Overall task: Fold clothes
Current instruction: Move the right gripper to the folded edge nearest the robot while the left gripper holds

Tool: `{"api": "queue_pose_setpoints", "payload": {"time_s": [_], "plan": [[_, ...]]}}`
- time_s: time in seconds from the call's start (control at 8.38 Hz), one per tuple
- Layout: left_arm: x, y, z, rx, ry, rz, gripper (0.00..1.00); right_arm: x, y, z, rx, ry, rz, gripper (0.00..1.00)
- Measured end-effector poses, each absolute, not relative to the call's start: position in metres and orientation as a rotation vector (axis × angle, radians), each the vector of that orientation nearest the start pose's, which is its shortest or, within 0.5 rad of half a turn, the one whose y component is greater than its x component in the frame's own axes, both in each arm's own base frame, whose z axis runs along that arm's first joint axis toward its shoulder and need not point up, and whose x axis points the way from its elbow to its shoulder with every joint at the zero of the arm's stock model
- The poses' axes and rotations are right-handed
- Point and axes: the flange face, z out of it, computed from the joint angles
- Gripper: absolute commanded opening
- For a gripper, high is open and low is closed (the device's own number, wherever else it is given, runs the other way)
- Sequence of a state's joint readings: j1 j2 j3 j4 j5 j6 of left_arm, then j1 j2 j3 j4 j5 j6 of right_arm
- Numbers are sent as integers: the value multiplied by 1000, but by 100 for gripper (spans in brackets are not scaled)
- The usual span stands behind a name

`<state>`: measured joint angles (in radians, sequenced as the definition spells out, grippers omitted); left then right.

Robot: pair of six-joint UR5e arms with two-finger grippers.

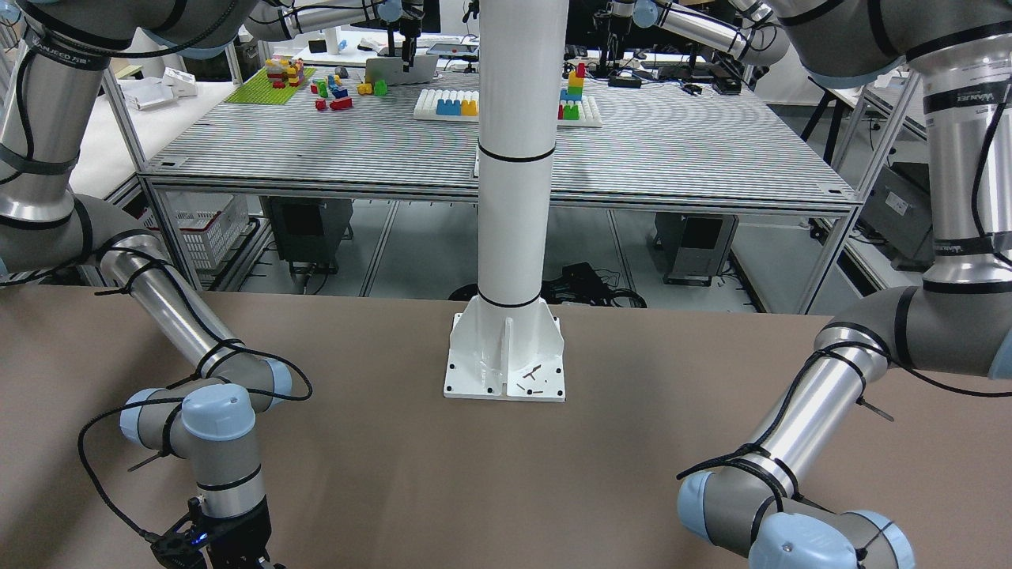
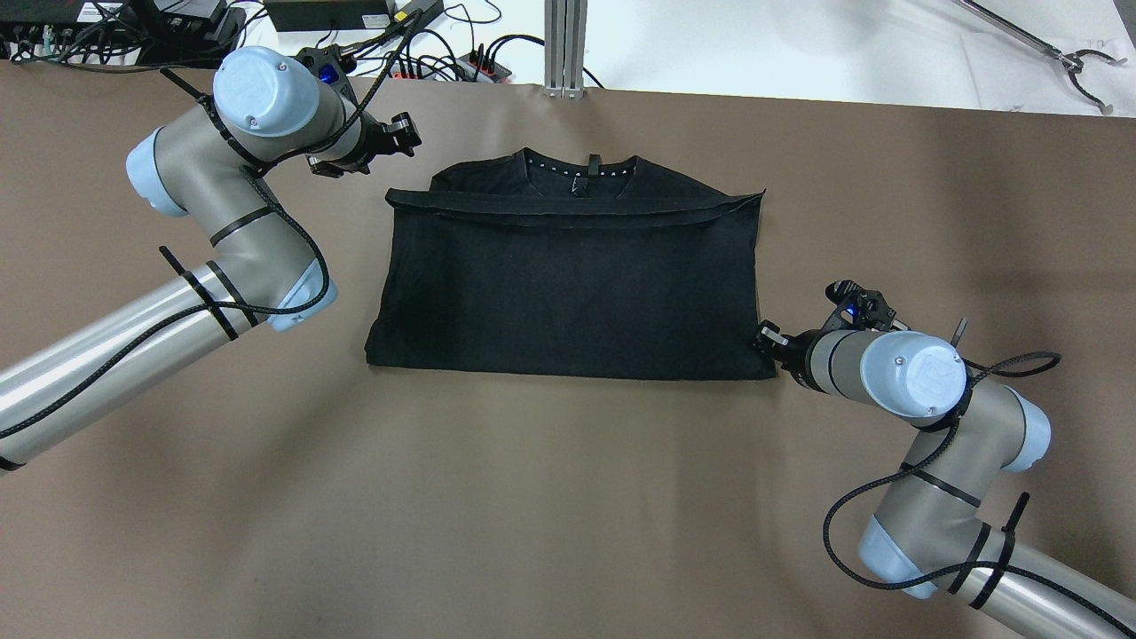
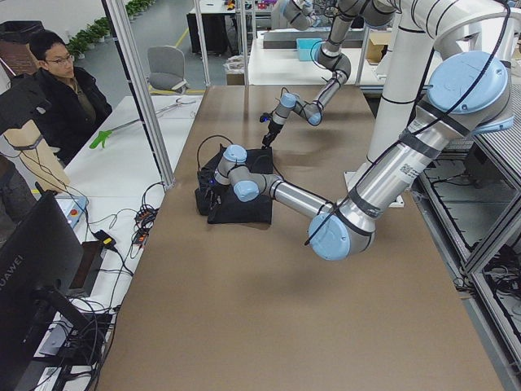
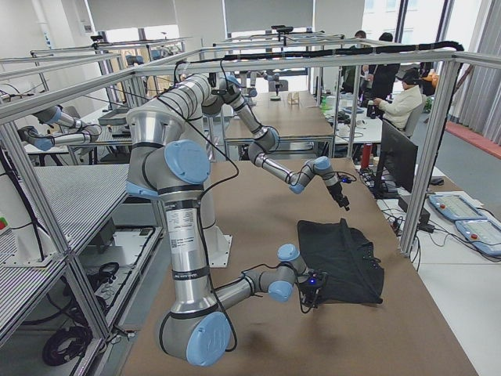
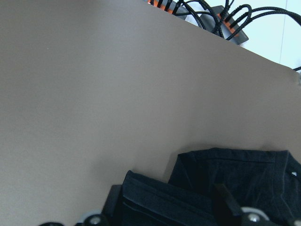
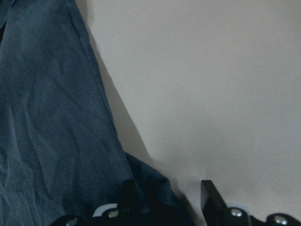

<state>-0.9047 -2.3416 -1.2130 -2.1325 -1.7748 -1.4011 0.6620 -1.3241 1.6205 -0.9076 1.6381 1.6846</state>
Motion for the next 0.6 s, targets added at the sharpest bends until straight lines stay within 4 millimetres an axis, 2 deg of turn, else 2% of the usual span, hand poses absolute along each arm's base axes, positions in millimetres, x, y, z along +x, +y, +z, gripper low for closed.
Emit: {"api": "queue_pose_setpoints", "payload": {"time_s": [0.24, 0.36, 0.6], "plan": [[409, -688, 280, 342, 946, -570, 72, -412, -474, 432, 182, -979, 713, 45], [412, -687, 280, 346, 943, -571, 72, -415, -470, 431, 172, -984, 717, 38], [413, -686, 280, 351, 939, -575, 72, -420, -463, 429, 171, -990, 716, 0]]}}
